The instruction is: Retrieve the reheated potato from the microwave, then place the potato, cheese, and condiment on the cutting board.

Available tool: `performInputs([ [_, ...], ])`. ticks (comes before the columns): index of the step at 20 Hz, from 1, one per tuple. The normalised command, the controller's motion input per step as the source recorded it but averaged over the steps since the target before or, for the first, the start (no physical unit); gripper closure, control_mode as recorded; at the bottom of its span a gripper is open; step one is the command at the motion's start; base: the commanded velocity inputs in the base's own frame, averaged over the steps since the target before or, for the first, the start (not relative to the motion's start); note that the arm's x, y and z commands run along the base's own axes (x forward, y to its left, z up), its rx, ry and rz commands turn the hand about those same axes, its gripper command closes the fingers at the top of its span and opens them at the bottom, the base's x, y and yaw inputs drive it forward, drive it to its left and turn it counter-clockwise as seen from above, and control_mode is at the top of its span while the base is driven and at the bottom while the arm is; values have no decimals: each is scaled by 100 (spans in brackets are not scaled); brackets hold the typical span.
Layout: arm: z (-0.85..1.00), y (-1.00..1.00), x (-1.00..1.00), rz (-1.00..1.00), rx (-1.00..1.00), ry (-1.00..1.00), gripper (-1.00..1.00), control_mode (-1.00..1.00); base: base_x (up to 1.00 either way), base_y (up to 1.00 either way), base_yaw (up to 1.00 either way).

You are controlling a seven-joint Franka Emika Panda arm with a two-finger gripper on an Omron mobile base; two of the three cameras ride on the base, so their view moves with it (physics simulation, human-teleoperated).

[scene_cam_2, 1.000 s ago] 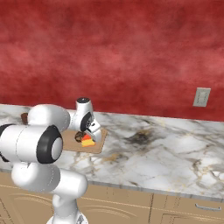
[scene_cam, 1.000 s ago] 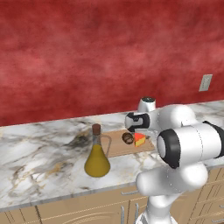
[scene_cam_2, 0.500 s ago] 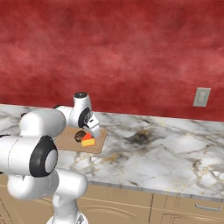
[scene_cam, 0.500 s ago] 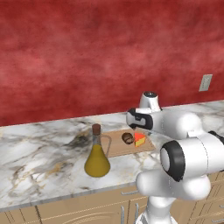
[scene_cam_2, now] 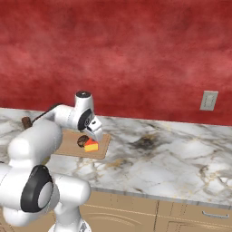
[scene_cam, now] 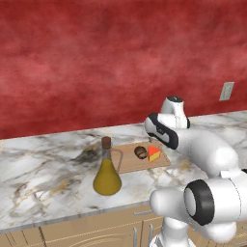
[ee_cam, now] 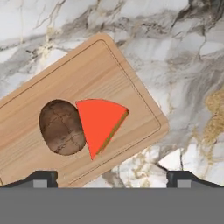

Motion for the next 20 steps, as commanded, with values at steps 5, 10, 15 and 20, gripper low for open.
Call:
performInputs([
  [5, 39, 21, -42, 29, 0, -2, -100, -100, 0, 0, 0],
  [10, 36, 35, -31, 33, -2, -1, -100, -100, 0, 0, 0],
  [15, 42, 37, -28, 29, 0, 0, -100, -100, 0, 0, 0],
  [20, 42, 41, -19, 15, 0, -3, -100, -100, 0, 0, 0],
])
